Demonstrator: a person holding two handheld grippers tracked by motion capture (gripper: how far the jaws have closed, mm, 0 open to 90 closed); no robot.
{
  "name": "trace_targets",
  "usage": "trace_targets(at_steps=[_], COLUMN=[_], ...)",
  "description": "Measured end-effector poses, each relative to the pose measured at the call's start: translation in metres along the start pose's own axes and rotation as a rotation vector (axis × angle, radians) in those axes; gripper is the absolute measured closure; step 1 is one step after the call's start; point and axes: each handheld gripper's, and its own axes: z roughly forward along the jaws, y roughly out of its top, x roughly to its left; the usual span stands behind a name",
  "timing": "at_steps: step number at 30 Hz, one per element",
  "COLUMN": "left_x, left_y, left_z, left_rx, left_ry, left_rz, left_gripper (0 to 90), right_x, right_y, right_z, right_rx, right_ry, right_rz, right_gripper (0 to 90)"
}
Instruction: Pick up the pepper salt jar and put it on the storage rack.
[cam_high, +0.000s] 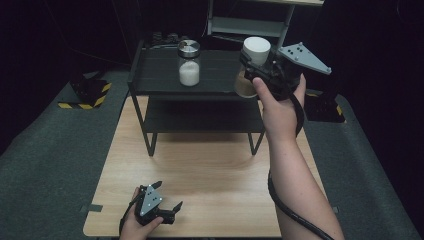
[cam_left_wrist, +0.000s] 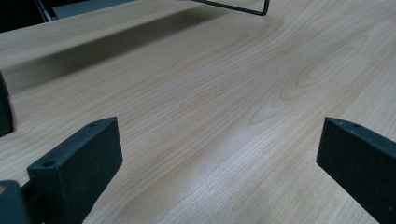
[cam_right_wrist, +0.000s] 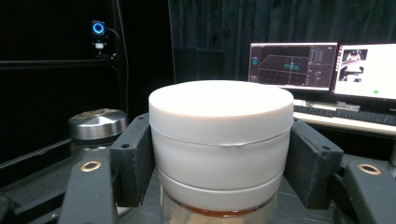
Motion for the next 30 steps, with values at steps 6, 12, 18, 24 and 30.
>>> trace_targets(at_steps=[6,12,18,24,30], left_x=[0.001,0.002,0.003,0.003,0.003], left_y=[0.000,0.000,0.000,0.000,0.000], left_z=[0.000,0.000,0.000,0.000,0.000], left_rx=[-0.001,-0.001,0.001,0.002,-0.002], left_ry=[-0.004,-0.008,-0.014,-0.014,-0.015], left_rz=[-0.001,-0.003,-0.008,-0.003,-0.009], left_gripper=[0.7,0.7,0.7,0.7,0.7], right_x=[-0.005,-0.003,-0.005,-0.006,-0.006], right_y=[-0.004,-0.003,-0.002,-0.004,-0.009], right_z=[0.016,0.030,0.043,0.051,0.054], right_rx=[-0.006,0.005,0.020,0.016,0.014], right_ry=[-0.008,-0.016,-0.007,0.000,0.000], right_rz=[0.004,-0.001,0.006,0.013,0.016], right_gripper=[33.9,33.8,33.5,33.6,33.8])
